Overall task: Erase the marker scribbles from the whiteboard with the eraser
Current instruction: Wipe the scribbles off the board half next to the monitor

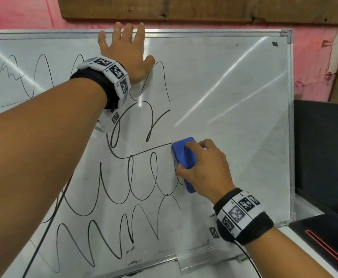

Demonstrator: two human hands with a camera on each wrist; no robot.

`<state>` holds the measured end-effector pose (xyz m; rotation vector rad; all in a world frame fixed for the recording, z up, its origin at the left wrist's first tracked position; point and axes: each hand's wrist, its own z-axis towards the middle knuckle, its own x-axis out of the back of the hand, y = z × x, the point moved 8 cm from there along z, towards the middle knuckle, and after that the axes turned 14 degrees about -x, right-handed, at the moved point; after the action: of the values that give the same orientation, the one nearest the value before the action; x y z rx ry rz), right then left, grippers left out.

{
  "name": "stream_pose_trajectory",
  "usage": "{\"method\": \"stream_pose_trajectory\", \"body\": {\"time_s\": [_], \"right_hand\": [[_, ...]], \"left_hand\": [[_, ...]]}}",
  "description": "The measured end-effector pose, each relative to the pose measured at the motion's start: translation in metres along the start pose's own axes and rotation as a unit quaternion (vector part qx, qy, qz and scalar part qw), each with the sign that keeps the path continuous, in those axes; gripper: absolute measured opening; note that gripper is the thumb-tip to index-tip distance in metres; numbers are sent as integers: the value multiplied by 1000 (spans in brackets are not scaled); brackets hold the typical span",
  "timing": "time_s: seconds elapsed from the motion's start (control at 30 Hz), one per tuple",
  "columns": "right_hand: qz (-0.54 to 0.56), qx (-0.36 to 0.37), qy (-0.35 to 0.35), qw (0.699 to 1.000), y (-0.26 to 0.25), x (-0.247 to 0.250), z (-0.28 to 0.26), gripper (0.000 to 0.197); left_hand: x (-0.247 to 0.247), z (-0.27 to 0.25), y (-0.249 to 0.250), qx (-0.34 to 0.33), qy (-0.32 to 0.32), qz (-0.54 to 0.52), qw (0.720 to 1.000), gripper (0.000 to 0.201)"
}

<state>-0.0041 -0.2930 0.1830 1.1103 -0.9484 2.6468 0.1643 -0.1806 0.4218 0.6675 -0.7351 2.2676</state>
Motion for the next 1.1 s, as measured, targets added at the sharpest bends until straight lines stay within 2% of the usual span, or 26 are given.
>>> {"method": "stream_pose_trajectory", "body": {"time_s": [0.1, 0.3, 0.47, 0.53, 0.7, 0.83, 1.0, 1.1], "right_hand": [[2, -2, -3, 1000, -2, -1, 2, 48], [-17, -19, -66, 998, 25, -30, -33, 51], [-37, -26, -116, 992, 40, -48, -62, 53], [-36, -22, -113, 993, 37, -44, -61, 53], [-16, -7, -54, 998, 11, -26, -34, 51], [-8, -12, -73, 997, 10, -38, -45, 52], [-50, -31, -149, 987, 37, -71, -90, 56], [-69, -34, -161, 984, 41, -77, -99, 56]], "left_hand": [[4, -5, 2, 0, 12, -9, 1000, 78], [6, -35, 16, -7, 31, -33, 999, 72], [-6, -80, 49, -61, 35, -50, 996, 68], [-14, -97, 59, -72, 27, -53, 996, 67], [-21, -135, 76, -85, 24, -83, 993, 67], [-23, -172, 93, -116, 44, -94, 988, 61], [-53, -227, 113, -140, 9, -118, 983, 56], [-68, -263, 131, -147, -20, -163, 975, 48]]}}
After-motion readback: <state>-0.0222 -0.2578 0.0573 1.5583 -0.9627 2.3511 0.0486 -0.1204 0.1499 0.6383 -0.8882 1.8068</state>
